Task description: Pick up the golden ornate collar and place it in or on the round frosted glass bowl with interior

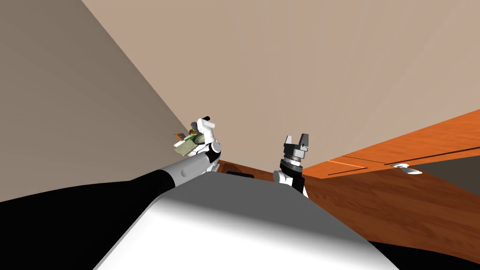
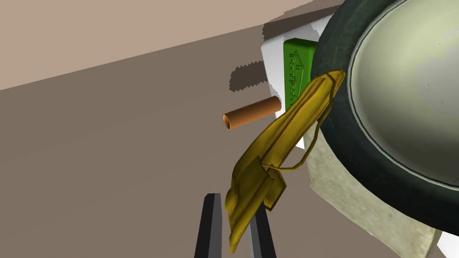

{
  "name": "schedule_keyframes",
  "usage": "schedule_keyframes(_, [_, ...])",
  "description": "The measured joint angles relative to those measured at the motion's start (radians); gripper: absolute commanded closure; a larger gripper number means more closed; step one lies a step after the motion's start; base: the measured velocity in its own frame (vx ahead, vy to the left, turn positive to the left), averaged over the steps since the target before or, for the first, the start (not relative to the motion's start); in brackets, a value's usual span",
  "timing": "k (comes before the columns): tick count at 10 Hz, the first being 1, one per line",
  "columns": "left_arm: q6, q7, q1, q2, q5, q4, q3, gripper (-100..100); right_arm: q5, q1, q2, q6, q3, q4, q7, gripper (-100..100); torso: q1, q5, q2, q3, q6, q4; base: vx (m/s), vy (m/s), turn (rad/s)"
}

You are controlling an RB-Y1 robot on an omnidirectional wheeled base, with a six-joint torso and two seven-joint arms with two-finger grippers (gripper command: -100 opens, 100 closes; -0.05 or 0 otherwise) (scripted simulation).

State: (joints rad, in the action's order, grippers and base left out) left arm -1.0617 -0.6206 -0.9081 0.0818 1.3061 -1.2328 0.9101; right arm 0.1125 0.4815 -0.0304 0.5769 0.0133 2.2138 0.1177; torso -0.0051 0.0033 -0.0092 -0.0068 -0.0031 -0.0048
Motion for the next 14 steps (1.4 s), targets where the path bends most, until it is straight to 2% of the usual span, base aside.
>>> schedule_keyframes(1, [-0.003, -0.002, -0.003, -0.003, 0.001, 0.004, 0.001, -100, 0.000, 0.000, 0.000, 0.000, 0.000, 0.000, 0.000, 0, 0.003, 0.001, 0.003, 0.002, -0.002, 0.001, 0.008, -0.009, -0.003])
schedule_keyframes(5, [-0.002, -0.002, -0.003, -0.003, 0.001, 0.003, 0.000, -100, 0.000, 0.000, 0.000, 0.000, 0.000, 0.000, 0.000, 0, 0.007, 0.002, 0.007, 0.004, -0.002, 0.002, 0.000, 0.000, 0.000])
schedule_keyframes(6, [-0.002, -0.002, -0.003, -0.003, 0.001, 0.003, 0.000, 0, 0.000, 0.000, 0.000, 0.000, 0.000, 0.000, 0.000, 0, 0.007, 0.002, 0.007, 0.004, -0.002, 0.002, 0.000, 0.000, 0.000])
schedule_keyframes(7, [-0.002, -0.002, -0.003, -0.003, 0.001, 0.003, 0.000, -100, 0.000, 0.000, 0.000, 0.000, 0.000, 0.000, 0.000, 0, 0.007, 0.002, 0.007, 0.004, -0.002, 0.002, -0.030, 0.025, -0.073])
schedule_keyframes(10, [-0.040, 0.038, -0.055, -0.005, 0.024, -0.022, 0.006, -100, 0.000, 0.000, 0.000, 0.000, 0.000, 0.000, 0.000, 0, 0.009, 0.001, 0.010, 0.006, -0.003, 0.003, -0.033, 0.035, -0.050])
schedule_keyframes(11, [-0.051, 0.044, -0.080, 0.006, 0.036, -0.009, 0.008, -100, 0.000, 0.000, 0.000, 0.000, 0.000, 0.000, 0.000, 0, 0.009, 0.001, 0.010, 0.006, -0.003, 0.003, -0.043, 0.041, -0.079])
schedule_keyframes(12, [-0.071, 0.064, -0.108, 0.004, 0.046, -0.025, 0.009, -100, 0.000, 0.000, 0.000, 0.000, 0.000, 0.000, 0.000, 0, 0.009, 0.001, 0.011, 0.007, -0.003, 0.003, -0.021, 0.019, -0.021])
schedule_keyframes(13, [-0.076, 0.070, -0.111, 0.003, 0.047, -0.027, 0.009, 0, 0.000, 0.000, 0.000, 0.000, 0.000, 0.000, 0.000, 0, 0.009, 0.001, 0.010, 0.006, -0.003, 0.003, 0.000, 0.000, 0.000])
schedule_keyframes(14, [-0.076, 0.070, -0.110, 0.003, 0.047, -0.027, 0.009, 0, 0.000, 0.000, 0.000, 0.000, 0.000, 0.000, 0.000, 0, 0.008, 0.001, 0.009, 0.006, -0.003, 0.003, 0.000, 0.000, 0.000])
